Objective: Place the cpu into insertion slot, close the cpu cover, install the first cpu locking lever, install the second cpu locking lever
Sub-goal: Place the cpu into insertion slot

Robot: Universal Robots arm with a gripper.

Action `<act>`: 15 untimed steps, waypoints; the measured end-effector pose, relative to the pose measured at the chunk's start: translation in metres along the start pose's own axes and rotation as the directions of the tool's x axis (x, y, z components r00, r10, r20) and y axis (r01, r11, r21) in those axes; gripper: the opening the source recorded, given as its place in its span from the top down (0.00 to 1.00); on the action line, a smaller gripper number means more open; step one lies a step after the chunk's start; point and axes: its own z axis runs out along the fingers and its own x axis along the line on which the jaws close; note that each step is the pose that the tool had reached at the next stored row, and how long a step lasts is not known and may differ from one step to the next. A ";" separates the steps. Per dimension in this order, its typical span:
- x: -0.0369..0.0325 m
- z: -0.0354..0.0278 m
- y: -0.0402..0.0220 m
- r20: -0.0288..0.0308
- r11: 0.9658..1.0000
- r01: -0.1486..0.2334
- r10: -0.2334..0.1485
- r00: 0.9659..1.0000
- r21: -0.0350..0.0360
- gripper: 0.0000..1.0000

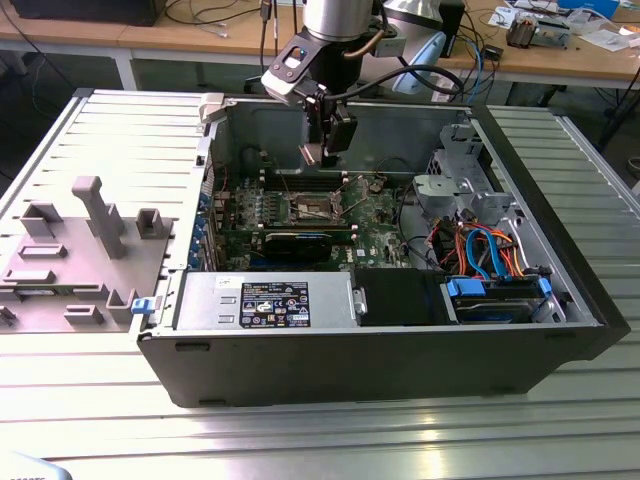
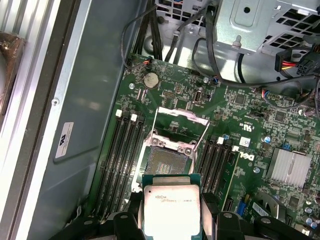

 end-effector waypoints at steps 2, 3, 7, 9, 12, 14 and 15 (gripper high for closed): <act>0.0000 0.0000 0.0000 0.000 1.000 -0.002 0.002 1.000 0.000 0.45; 0.0000 0.0000 0.0000 0.000 1.000 -0.002 0.002 1.000 0.000 0.45; 0.0000 0.0000 0.0000 0.000 1.000 -0.004 0.004 1.000 0.000 0.45; 0.0000 0.0000 0.0000 0.000 1.000 -0.005 0.005 1.000 0.000 0.45; 0.0000 0.0000 0.0000 0.000 1.000 -0.007 0.007 1.000 0.000 0.45; 0.0000 0.0001 0.0000 0.000 1.000 -0.008 0.008 1.000 0.000 0.45; 0.0000 0.0001 0.0000 0.000 1.000 -0.008 0.008 1.000 0.000 0.45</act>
